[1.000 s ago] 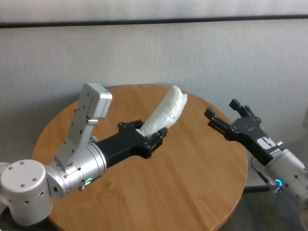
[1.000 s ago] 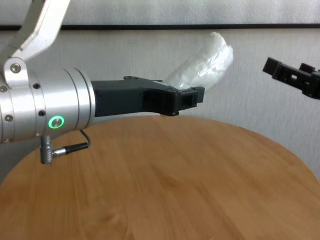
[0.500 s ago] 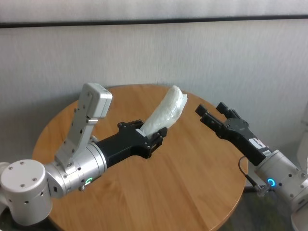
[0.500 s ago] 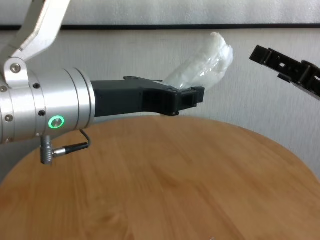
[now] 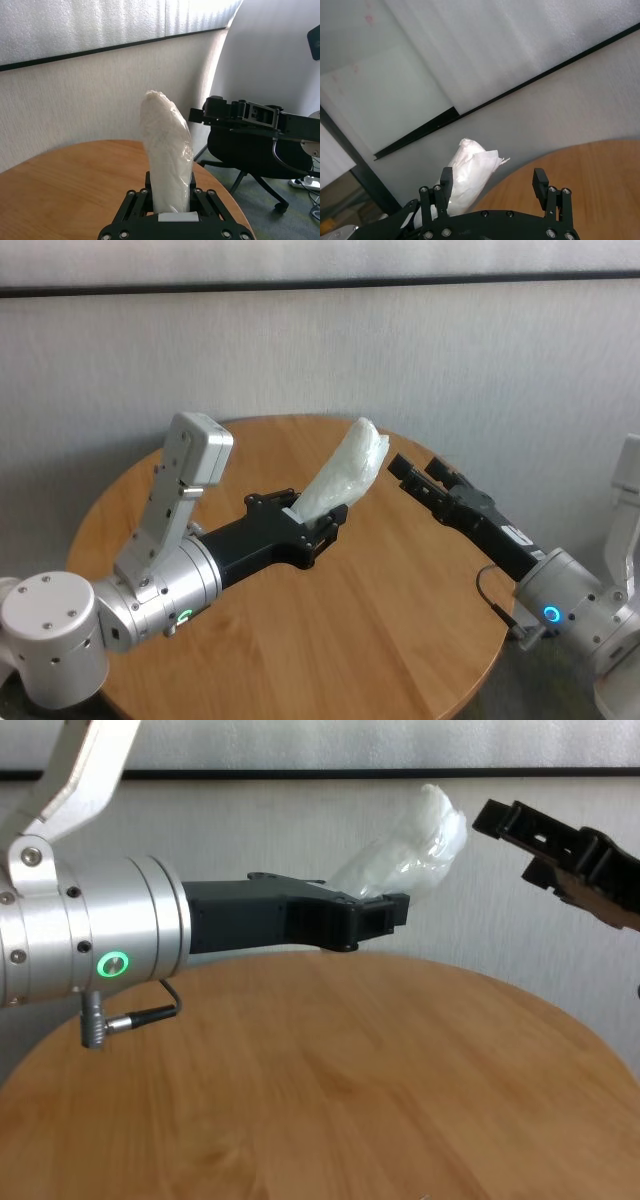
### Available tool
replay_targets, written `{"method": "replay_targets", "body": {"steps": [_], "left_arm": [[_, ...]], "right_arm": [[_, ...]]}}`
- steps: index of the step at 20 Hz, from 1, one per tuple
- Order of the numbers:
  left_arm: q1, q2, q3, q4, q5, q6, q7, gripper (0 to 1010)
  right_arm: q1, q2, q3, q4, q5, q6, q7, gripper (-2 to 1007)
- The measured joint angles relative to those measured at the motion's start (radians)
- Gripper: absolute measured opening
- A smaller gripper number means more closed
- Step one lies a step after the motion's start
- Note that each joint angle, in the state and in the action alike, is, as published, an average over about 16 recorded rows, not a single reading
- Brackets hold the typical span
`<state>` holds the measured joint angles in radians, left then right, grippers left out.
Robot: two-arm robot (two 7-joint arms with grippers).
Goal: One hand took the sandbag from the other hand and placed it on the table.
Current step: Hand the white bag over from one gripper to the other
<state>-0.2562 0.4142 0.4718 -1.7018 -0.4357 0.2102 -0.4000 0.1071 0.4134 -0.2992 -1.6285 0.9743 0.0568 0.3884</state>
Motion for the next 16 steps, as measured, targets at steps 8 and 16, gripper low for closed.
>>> {"method": "replay_targets", "body": {"steps": [8, 16], "left_arm": [[0.0, 0.0, 0.0, 0.0, 0.0, 0.0, 0.0, 361], [0.0, 0.0, 0.0, 0.0, 0.0, 0.0, 0.0, 361]], "right_arm": [[0.013, 0.0, -0.017, -0.006, 0.071, 0.042, -0.01, 1001], [0.029, -0.006, -0.036, -0.004, 0.13, 0.069, -0.026, 1001]]}}
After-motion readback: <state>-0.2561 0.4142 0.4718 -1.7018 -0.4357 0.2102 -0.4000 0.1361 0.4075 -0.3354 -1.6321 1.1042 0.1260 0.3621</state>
